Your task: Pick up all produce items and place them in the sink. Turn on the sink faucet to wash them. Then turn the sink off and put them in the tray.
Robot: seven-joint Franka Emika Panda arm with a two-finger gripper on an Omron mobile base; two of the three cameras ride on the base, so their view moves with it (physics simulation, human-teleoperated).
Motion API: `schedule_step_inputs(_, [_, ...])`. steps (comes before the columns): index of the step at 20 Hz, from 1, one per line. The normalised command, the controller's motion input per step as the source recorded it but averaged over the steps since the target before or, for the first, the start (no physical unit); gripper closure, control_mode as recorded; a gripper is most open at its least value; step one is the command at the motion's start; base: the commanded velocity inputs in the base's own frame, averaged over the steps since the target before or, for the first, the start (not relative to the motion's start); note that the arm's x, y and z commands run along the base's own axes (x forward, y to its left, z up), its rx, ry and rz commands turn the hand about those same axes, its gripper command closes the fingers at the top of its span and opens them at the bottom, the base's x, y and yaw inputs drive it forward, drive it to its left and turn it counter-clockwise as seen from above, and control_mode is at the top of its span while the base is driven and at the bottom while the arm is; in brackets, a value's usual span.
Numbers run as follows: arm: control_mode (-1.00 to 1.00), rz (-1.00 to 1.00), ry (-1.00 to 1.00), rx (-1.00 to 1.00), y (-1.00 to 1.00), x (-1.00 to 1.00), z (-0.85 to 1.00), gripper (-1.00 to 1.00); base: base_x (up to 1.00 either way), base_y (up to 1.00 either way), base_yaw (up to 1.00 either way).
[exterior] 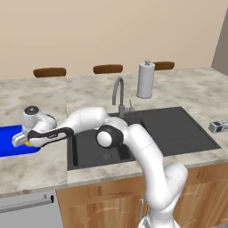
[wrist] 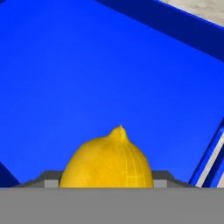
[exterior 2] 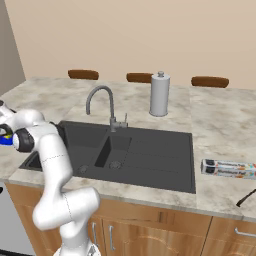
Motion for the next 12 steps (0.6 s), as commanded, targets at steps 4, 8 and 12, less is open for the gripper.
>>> schedule_step_inputs(4, [-1.0,0.0,0.04,-0.01,0.06,0.23,-0.03,-1.0,0.0,0.0,0.0])
schedule_step_inputs(8, [-1.0,0.0,0.0,0.0,0.01,0.21,-0.01,-1.0,0.0,0.0,0.0])
schedule_step_inputs(12, [-1.0,0.0,0.0,0.0,0.06,0.03,0.03,-1.0,0.0,0.0,0.0])
